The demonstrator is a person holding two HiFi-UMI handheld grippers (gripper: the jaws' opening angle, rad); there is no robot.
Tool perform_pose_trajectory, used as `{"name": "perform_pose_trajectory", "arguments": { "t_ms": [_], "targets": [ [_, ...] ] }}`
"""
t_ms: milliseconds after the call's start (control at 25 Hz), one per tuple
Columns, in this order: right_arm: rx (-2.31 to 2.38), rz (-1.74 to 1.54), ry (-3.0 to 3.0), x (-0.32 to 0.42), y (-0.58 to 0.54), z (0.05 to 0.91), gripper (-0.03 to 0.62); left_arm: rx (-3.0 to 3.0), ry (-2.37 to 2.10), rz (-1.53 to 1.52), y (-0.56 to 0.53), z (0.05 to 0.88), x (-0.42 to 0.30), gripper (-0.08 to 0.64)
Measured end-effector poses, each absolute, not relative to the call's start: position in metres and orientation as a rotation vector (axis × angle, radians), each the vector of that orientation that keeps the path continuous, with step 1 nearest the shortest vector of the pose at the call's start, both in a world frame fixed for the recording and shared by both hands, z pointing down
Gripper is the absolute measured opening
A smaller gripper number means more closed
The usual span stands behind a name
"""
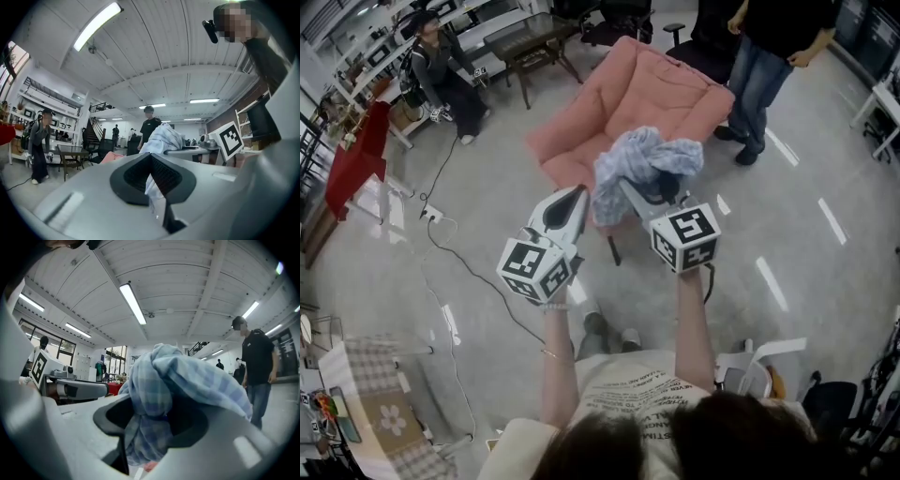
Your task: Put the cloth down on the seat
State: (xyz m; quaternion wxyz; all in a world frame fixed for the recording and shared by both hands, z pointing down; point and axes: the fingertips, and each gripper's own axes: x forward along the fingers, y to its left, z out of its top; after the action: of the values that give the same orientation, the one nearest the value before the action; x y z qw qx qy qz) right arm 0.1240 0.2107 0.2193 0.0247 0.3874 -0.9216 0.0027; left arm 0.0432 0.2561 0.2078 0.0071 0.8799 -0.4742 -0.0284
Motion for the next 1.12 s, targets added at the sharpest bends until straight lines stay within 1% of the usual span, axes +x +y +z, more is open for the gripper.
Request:
{"name": "perform_pose_trajectory", "arguments": {
  "t_ms": [520,760,1120],
  "targets": [
    [1.270,0.079,-2.802,0.050,0.116,0.238,0.216,2.783,-1.362,-0.057,0.153,0.219,-0.029,-0.002],
    [1.320,0.114,-2.763,0.028,0.070,0.249,0.216,2.791,-1.287,-0.043,0.109,0.229,-0.053,-0.002],
    [1.364,0.203,-2.721,0.004,0.034,0.278,0.216,2.783,-1.226,-0.015,0.072,0.252,-0.081,-0.002]
  ]
}}
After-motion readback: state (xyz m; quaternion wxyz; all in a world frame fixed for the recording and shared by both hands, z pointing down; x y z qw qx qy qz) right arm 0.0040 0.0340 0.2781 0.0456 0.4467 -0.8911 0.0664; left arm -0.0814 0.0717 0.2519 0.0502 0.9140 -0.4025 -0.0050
